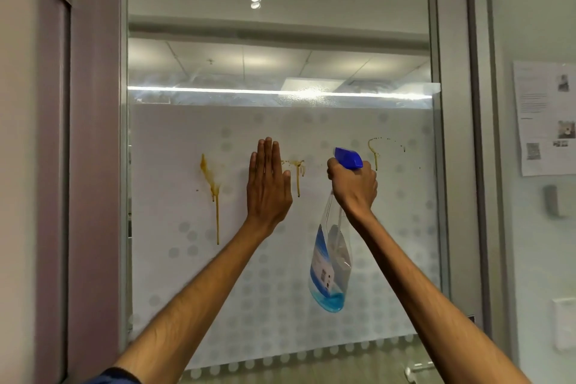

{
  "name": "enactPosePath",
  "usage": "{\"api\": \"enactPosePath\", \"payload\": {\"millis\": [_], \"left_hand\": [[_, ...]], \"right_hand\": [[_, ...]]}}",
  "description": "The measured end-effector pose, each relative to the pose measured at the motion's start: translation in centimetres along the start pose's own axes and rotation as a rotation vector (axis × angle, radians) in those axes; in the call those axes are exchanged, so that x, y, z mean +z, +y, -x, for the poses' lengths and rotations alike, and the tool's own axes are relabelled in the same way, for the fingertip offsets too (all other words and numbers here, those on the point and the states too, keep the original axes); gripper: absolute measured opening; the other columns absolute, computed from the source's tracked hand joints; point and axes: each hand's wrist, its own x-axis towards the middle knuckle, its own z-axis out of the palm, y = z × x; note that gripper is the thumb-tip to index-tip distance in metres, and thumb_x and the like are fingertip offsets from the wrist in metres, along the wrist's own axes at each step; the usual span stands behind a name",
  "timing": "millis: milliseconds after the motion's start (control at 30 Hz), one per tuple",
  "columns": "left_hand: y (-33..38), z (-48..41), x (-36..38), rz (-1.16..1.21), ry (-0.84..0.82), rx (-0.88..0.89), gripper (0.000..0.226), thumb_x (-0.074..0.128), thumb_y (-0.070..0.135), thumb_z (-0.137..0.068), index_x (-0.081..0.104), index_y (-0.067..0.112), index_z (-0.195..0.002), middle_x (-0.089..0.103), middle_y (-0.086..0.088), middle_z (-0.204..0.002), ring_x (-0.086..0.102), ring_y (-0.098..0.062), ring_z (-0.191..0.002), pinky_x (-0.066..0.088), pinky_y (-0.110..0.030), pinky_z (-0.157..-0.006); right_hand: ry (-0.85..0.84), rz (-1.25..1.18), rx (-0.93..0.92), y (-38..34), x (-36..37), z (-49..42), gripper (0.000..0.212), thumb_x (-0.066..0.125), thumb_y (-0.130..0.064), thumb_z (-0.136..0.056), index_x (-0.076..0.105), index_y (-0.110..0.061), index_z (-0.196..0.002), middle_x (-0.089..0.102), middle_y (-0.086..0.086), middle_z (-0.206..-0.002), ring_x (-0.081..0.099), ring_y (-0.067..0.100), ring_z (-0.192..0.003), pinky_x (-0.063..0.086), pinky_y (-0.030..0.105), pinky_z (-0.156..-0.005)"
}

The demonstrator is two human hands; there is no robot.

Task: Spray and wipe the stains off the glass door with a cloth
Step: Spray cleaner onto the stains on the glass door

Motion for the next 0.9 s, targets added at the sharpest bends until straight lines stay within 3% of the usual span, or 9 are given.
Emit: {"api": "enactPosePath", "payload": {"millis": [233,400,733,900], "left_hand": [[3.2,-0.4,1.8,0.065,0.014,0.069,0.057,0.031,0.023,-0.103,0.019,-0.002,-0.153,0.017,-0.018,-0.163,0.015,-0.031,-0.152,0.014,-0.045,-0.125],[5.9,-1.1,3.8,0.021,-0.015,0.049,0.061,0.031,0.025,-0.103,0.013,-0.001,-0.155,0.009,-0.018,-0.164,0.006,-0.029,-0.154,0.005,-0.041,-0.126],[9.1,-1.2,7.0,-0.016,-0.002,-0.008,0.063,0.033,0.028,-0.104,0.010,0.000,-0.155,0.006,-0.017,-0.165,0.002,-0.029,-0.154,-0.006,-0.036,-0.124],[9.9,-0.8,8.1,-0.064,-0.005,-0.001,0.063,0.031,0.029,-0.104,0.010,0.001,-0.156,0.006,-0.017,-0.165,0.003,-0.029,-0.154,-0.009,-0.035,-0.124]], "right_hand": [[0.029,-0.027,0.009,1.1,-2.5,-2.7,0.016,0.066,-0.024,-0.084,0.061,-0.011,-0.077,0.053,-0.001,-0.063,0.050,0.012,-0.057,0.041,0.025,-0.054],[0.032,-0.013,0.048,2.4,-4.5,-5.0,0.025,0.064,-0.026,-0.087,0.068,-0.002,-0.094,0.070,0.016,-0.085,0.060,0.020,-0.069,0.055,0.036,-0.069],[0.021,0.001,0.032,4.9,-7.4,-7.7,0.022,0.066,-0.025,-0.088,0.069,-0.003,-0.091,0.069,0.014,-0.080,0.060,0.018,-0.068,0.055,0.037,-0.067],[-0.002,0.014,0.021,5.5,-7.6,-8.5,0.024,0.066,-0.026,-0.087,0.068,-0.003,-0.096,0.068,0.011,-0.082,0.059,0.017,-0.070,0.050,0.031,-0.063]]}}
